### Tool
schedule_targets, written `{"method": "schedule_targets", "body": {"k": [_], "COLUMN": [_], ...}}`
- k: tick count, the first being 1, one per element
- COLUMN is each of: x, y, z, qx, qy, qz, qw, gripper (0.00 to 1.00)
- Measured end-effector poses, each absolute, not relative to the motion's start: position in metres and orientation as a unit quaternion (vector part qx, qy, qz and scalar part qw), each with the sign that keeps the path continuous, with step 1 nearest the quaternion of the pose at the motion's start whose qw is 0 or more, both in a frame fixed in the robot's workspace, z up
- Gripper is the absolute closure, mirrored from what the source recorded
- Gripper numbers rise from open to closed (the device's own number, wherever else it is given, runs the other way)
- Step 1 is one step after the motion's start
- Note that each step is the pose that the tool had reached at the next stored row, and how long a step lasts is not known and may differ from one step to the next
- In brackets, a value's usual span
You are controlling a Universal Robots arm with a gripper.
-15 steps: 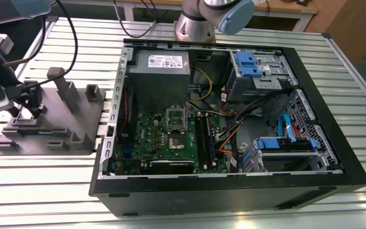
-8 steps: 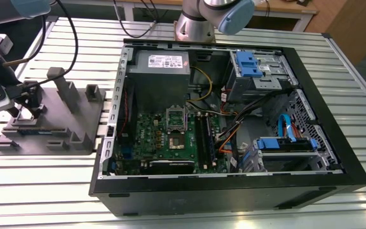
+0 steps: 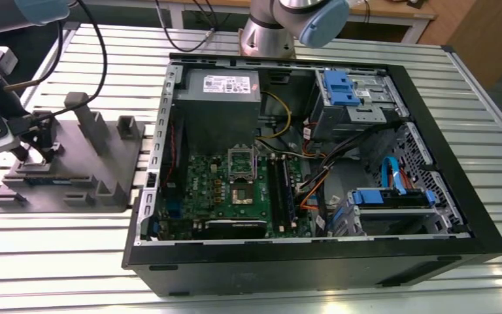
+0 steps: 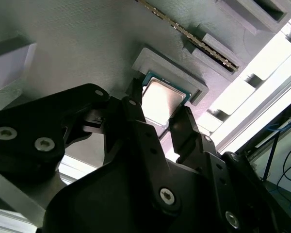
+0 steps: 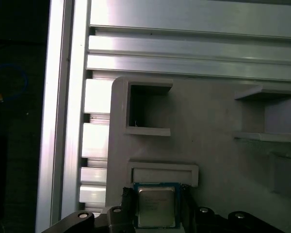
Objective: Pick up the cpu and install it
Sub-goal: 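Pick up the cpu and move it towards the insertion slot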
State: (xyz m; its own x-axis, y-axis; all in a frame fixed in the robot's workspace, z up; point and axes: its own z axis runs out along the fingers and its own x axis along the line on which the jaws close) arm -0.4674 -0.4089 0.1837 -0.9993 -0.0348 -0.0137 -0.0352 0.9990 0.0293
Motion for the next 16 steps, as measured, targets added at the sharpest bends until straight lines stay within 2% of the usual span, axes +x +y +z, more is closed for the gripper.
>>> {"method": "schedule_targets", "body": {"k": [16], "x": [-0.4649], "y": [-0.4090], "z": [0.1865], "qx": [-0.015], "qy": [1.000], "qz": [0.015], "qw": [0.007], "gripper": [0.53]}}
